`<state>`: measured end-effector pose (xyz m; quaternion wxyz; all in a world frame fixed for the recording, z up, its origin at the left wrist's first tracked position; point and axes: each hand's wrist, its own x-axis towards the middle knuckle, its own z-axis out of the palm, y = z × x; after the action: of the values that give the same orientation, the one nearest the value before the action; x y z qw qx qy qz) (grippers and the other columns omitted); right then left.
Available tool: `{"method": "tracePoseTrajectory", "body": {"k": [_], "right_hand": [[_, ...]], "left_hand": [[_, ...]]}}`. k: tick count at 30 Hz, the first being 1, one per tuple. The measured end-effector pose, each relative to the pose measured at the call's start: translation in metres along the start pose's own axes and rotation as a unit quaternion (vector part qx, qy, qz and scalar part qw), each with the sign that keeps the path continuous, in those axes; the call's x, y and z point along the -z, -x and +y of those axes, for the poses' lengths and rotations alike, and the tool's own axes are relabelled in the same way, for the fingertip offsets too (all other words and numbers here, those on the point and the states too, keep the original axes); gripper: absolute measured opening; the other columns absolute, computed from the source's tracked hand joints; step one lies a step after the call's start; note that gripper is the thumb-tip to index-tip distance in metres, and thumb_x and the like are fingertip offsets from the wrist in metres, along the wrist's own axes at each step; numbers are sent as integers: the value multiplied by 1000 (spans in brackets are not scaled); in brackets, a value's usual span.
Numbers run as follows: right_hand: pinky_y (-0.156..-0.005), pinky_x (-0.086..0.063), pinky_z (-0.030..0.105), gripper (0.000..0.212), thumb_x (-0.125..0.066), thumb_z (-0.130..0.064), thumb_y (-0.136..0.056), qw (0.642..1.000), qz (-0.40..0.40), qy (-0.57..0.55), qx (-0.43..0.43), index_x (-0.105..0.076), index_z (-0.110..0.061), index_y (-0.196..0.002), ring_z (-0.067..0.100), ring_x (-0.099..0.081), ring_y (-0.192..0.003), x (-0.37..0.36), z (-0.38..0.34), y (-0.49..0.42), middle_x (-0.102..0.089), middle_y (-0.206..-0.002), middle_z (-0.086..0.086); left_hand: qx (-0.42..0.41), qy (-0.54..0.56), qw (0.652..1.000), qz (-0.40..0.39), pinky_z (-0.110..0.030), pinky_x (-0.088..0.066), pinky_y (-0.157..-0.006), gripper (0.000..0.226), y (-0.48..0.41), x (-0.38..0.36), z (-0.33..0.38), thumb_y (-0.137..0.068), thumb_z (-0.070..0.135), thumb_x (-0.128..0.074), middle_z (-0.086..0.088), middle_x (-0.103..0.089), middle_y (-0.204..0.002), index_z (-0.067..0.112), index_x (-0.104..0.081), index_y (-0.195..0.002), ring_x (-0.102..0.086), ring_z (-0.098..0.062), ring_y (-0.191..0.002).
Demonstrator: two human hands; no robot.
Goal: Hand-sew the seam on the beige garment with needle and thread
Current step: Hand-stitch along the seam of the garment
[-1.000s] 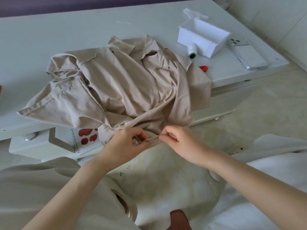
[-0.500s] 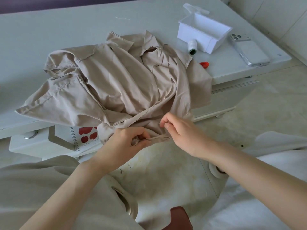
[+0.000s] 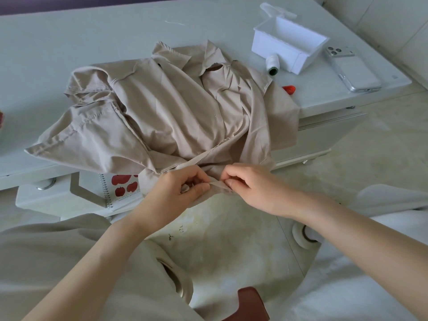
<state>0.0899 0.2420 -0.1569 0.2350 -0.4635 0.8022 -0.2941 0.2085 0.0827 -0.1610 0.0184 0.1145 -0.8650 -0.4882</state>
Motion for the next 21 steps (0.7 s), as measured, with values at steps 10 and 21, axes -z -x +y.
{"method": "tracePoseTrajectory", "body": {"k": [10,21], "right_hand": [[-64,-34,11,17,-49,-4,-93,999,-19,-40,-8,-61,-13,-84,-6,-46,-68,2,-2,1,-48,-69,-15],[-72,-48,24,30,-58,-4,-89,986,-75,-141,-42,-64,-30,-76,3,-56,-69,3,-2,0,-65,-74,-4]], "left_hand": [[3,36,999,-29,-10,-36,-57,18,-1,0,3,-91,12,-60,10,-55,-59,24,-62,-77,-42,-3,-56],[11,48,997,-56,-9,-34,-55,23,-1,-1,9,-92,7,-59,20,-53,-53,22,-59,-74,-42,-1,-52]]}}
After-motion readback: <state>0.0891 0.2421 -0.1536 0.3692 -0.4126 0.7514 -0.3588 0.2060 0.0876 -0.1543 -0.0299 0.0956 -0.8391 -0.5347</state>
